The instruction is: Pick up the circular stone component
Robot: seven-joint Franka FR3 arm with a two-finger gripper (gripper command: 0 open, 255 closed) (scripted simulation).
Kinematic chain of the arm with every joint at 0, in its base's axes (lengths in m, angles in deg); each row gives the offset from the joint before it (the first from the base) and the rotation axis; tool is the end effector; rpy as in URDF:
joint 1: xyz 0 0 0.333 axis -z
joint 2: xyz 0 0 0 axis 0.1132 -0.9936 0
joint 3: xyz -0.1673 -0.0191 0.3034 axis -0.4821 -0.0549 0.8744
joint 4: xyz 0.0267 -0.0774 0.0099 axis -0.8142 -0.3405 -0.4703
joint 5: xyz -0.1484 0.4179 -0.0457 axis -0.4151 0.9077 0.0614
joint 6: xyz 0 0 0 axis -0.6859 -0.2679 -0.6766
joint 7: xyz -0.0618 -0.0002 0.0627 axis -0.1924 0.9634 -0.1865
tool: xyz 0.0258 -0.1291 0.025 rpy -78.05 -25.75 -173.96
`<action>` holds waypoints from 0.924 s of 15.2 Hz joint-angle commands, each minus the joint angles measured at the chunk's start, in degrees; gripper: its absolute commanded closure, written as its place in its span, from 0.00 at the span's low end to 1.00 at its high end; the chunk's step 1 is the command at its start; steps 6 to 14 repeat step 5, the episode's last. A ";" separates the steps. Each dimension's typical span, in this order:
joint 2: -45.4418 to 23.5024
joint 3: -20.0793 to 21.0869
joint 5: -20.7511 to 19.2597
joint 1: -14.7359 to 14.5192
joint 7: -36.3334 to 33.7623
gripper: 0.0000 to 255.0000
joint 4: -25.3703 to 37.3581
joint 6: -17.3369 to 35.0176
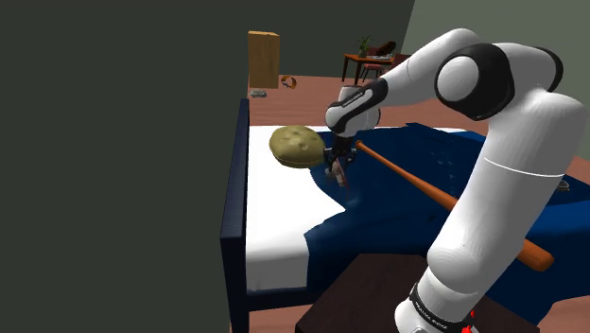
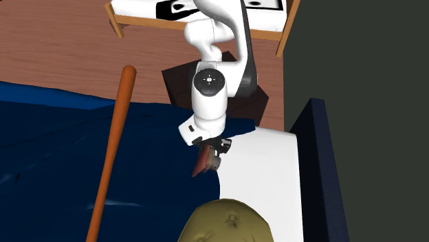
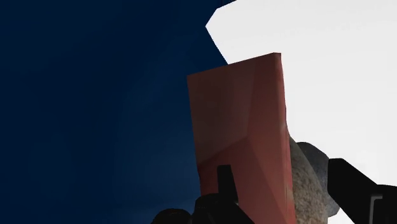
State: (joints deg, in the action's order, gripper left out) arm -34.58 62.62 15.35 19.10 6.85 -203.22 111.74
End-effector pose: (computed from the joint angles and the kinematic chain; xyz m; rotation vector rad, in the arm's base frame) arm 0.5335 -0.2562 0.3168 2.9439 -1.0586 0.0197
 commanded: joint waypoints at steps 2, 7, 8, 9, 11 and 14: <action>1.35 -0.03 -0.42 -0.08 -0.30 1.00 0.91 -2.20; 1.83 -0.04 -0.56 -0.09 -0.39 1.00 1.29 -3.05; 1.83 -0.04 -0.56 -0.09 -0.39 1.00 1.29 -3.05; 1.83 -0.04 -0.56 -0.09 -0.39 1.00 1.29 -3.05; 1.83 -0.04 -0.56 -0.09 -0.39 1.00 1.29 -3.05; 1.83 -0.04 -0.56 -0.09 -0.39 1.00 1.29 -3.05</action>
